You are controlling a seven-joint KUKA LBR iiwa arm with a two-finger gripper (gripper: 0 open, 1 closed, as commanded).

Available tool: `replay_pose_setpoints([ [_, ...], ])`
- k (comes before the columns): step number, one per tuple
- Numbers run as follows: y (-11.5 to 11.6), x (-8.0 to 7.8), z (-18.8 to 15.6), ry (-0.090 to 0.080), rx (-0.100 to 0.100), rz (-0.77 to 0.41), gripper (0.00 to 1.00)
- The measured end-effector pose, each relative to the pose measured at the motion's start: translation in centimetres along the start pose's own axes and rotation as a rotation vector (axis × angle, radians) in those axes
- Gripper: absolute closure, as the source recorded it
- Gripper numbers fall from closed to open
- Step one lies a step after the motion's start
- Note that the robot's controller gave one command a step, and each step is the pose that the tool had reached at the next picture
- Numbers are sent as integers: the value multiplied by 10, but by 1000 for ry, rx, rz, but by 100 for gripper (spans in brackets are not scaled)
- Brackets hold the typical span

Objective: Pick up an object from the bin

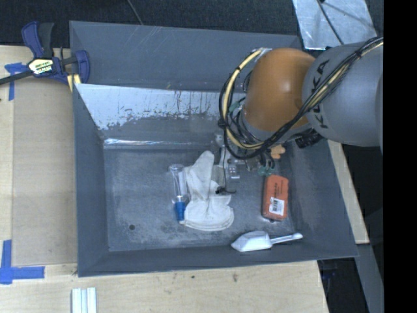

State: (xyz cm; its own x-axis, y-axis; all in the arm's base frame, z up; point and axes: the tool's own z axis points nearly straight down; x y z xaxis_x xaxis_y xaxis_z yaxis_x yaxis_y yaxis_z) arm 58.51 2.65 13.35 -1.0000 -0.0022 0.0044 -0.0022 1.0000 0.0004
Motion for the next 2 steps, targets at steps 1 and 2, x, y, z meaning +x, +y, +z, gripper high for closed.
replay_pose_setpoints([
  [1, 0, -1, -5, -7, 0, 0, 0],
  [2, 12, -4, 35, -12, 1, -50, 0],
])
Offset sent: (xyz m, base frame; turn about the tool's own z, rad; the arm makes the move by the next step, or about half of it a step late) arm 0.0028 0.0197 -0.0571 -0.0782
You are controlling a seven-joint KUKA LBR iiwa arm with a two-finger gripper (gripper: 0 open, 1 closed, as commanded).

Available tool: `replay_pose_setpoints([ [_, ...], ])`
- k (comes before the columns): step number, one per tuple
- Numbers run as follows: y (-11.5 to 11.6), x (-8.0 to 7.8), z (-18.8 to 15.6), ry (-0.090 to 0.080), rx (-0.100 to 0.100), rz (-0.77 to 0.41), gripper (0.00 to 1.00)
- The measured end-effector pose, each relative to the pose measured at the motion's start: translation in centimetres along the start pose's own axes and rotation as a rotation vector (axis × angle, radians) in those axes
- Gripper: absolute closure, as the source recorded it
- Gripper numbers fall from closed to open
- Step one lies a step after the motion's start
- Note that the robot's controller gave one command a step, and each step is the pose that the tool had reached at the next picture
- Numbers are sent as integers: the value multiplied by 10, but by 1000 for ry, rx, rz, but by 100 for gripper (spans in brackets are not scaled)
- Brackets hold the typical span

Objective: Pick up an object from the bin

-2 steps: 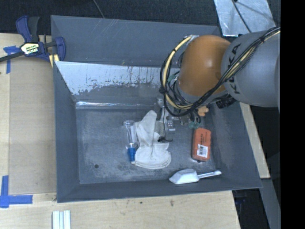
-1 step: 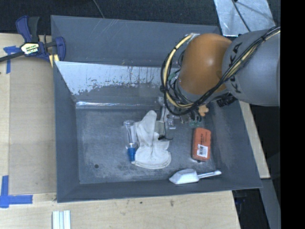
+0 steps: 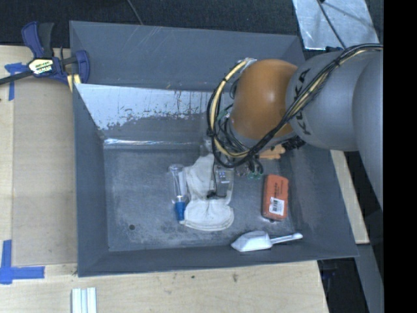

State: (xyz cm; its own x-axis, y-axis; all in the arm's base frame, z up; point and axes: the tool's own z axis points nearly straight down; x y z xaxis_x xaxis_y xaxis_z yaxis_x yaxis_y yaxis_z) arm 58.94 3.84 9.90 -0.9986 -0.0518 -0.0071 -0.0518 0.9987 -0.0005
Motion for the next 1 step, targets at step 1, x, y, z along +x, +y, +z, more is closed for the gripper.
replay_pose_setpoints([
  [1, 3, -6, 24, -10, -1, -121, 100],
])
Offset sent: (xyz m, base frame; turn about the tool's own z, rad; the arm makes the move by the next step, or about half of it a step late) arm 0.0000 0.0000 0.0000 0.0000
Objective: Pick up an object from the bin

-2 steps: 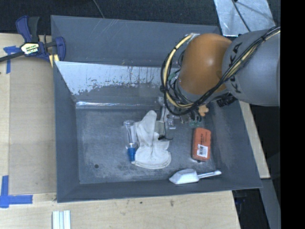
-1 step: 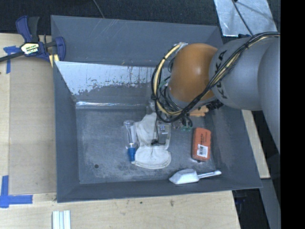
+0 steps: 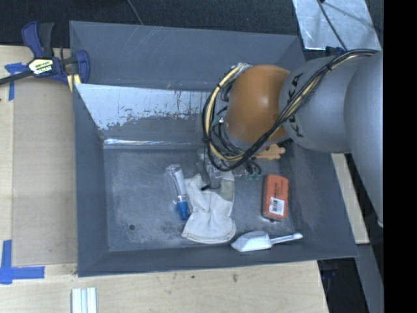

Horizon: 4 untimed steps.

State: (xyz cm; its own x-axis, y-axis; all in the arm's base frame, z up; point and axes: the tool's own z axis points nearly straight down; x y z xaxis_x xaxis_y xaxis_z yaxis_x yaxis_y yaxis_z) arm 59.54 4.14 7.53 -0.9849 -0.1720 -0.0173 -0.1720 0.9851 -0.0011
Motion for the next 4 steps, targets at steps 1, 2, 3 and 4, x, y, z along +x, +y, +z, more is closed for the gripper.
replay_pose_setpoints([
  [1, 0, 3, 4, 9, -1, 0, 0],
  [2, 0, 3, 4, 10, -1, 0, 0],
  [3, 45, 10, -8, 16, -4, -190, 100],
  [4, 45, 10, -8, 16, -4, -189, 100],
])
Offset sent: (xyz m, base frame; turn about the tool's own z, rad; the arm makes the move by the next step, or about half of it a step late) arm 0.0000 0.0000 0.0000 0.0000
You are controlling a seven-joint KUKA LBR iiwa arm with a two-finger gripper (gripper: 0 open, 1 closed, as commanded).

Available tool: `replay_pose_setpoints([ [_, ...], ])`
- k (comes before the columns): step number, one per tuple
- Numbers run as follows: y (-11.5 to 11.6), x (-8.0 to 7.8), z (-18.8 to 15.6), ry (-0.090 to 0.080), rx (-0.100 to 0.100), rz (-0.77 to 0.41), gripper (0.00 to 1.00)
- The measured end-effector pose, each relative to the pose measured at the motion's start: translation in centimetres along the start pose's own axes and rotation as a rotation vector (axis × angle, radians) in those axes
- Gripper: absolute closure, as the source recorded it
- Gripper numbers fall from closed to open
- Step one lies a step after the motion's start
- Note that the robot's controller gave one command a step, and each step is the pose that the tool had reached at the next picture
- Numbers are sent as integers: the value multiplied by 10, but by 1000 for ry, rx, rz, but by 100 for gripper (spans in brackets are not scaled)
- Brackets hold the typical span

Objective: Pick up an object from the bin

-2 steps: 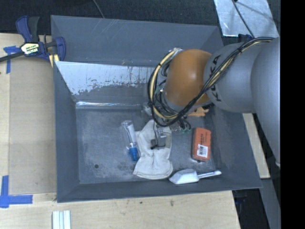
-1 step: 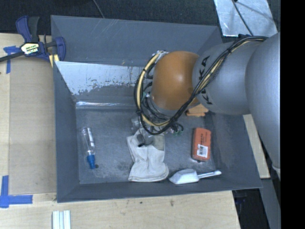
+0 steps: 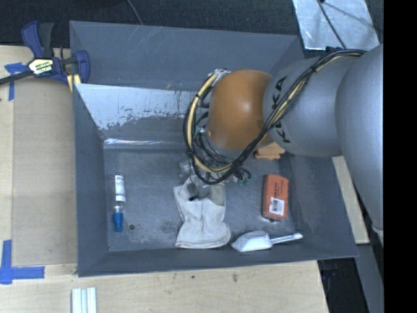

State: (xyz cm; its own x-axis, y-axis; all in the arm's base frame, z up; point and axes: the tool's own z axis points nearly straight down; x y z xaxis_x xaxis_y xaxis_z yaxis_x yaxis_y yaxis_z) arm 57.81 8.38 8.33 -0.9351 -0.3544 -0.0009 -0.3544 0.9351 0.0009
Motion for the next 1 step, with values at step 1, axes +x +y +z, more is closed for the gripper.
replay_pose_setpoints([
  [1, -22, -23, -134, -3, 2, 37, 100],
])
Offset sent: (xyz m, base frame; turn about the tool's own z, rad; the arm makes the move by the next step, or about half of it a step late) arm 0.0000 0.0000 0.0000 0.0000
